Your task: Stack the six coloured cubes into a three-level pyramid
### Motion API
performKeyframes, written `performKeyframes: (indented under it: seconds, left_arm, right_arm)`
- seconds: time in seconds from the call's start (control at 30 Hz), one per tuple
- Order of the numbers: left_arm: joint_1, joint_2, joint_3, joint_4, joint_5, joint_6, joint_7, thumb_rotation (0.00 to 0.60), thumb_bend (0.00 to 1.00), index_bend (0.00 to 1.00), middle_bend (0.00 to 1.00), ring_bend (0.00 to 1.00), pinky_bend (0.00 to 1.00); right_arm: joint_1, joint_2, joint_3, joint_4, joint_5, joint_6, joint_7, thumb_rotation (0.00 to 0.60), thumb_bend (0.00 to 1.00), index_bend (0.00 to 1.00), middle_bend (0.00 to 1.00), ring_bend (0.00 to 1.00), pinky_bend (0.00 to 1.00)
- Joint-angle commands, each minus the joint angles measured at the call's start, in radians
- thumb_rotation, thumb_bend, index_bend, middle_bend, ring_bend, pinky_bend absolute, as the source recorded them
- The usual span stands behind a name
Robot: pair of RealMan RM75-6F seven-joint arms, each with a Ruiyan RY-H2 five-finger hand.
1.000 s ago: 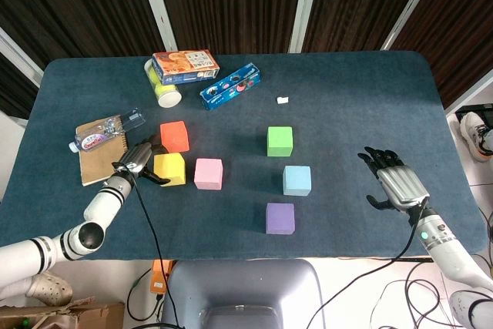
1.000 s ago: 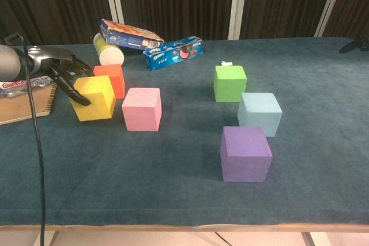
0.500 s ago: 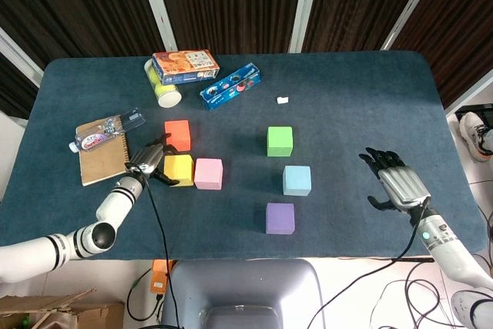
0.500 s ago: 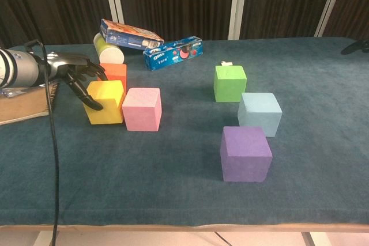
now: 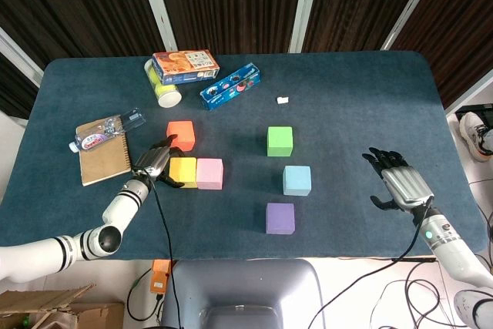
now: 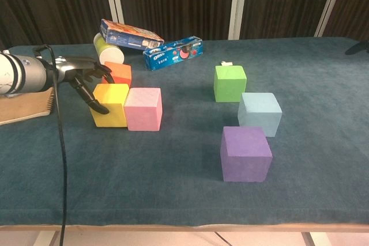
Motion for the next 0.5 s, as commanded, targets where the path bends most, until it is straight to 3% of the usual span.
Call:
performKeyframes:
  seconds: [0.03, 0.23, 0.5]
  left_arm:
    - [0.002, -0.002, -0.003, -0.004, 0.018, 0.014, -0.002, 0.6, 0.14, 0.49, 0.03, 0.0, 0.08]
    - [0.015, 0.001, -0.009, -0.037, 0.059, 0.043, -0.011, 0.6, 0.14, 0.49, 0.03, 0.0, 0.08]
    - [-0.005, -0.032, -0.005, 0.0, 0.045, 0.049, 0.019, 0.6, 0.14, 0.49, 0.03, 0.0, 0.08]
  right_arm:
    - [0.0, 0.002, -0.001, 0.002, 0.002, -0.004, 0.003, 0.6, 0.25, 0.0, 0.0, 0.0, 0.0]
    - [-0.001, 0.003, -0.001, 0.008, 0.002, -0.009, 0.014, 0.6, 0.25, 0.0, 0.0, 0.0, 0.0]
    - [-0.005, 0.013, -0.004, -0.003, -0.004, -0.006, 0.015, 0.6, 0.25, 0.0, 0.0, 0.0, 0.0]
